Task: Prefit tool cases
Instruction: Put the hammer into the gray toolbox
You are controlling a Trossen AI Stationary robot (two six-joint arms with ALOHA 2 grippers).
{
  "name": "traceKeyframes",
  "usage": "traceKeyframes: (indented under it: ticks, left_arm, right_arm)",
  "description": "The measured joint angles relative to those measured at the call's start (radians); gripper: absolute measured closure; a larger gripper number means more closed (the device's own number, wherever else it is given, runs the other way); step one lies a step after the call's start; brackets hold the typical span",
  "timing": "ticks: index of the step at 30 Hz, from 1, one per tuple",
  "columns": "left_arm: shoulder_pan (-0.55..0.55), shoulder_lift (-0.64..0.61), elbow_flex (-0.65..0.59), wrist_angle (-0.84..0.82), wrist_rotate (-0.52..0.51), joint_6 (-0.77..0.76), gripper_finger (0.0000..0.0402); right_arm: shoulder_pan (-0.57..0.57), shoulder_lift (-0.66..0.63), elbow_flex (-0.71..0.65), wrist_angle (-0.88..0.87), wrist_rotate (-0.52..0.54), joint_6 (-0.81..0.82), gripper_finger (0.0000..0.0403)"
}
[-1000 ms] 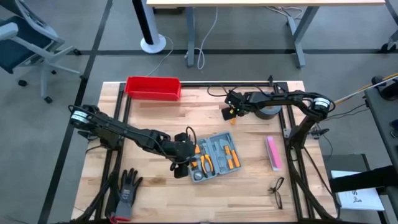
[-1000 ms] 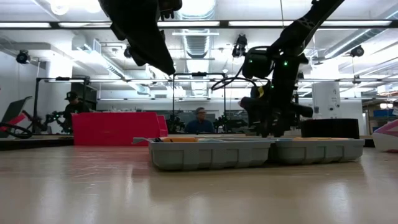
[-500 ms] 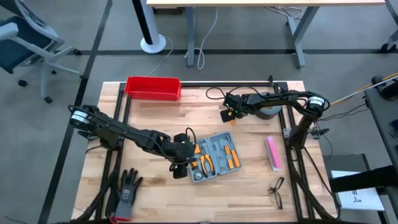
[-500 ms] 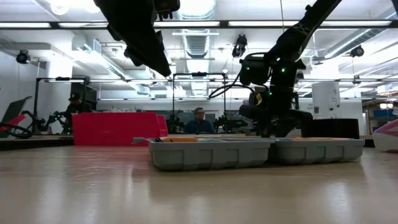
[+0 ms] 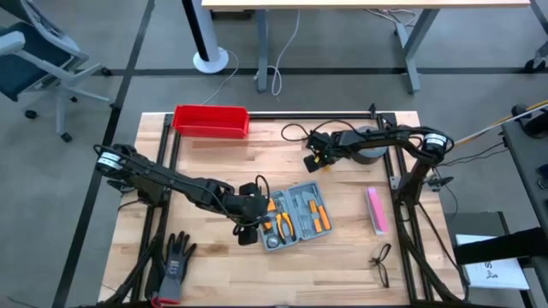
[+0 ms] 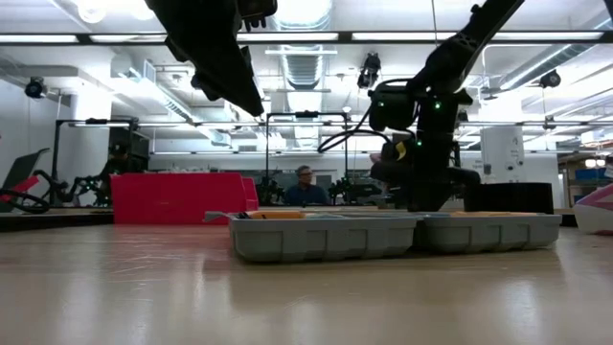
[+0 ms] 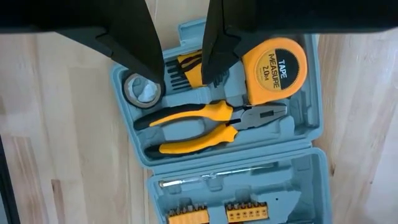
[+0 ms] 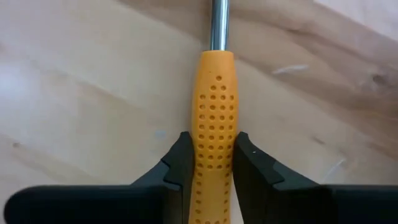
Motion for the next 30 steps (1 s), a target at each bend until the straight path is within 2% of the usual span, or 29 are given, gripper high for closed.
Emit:
traceKeyframes:
  ticks: [7,16,21,24,30]
  left_arm:
    - [0.000,-0.010,0.000,0.000,0.000,0.000,0.0287]
    - [0.001,-0.012,0.000,-0.014,-0.031,0.000,0.0287]
    - [0.002,-0.012,0.000,-0.024,-0.053,0.000,0.0287]
    - [0.002,-0.012,0.000,-0.024,-0.053,0.002,0.0287]
    - [0.002,-0.012,0.000,-0.023,-0.053,-0.002,0.0287]
  right_arm:
    - [0.052,-0.013,-0.003,-0.029,0.000,-0.002,0.0336]
    - [0.121,-0.102,-0.006,-0.086,-0.005,0.032,0.0347]
    - [0.187,-0.144,-0.005,-0.084,0.000,0.072,0.0389]
    - [0.192,-0.145,-0.005,-0.083,0.052,0.070,0.0402]
    - [0.158,-0.145,-0.005,-0.029,0.036,0.027,0.0360]
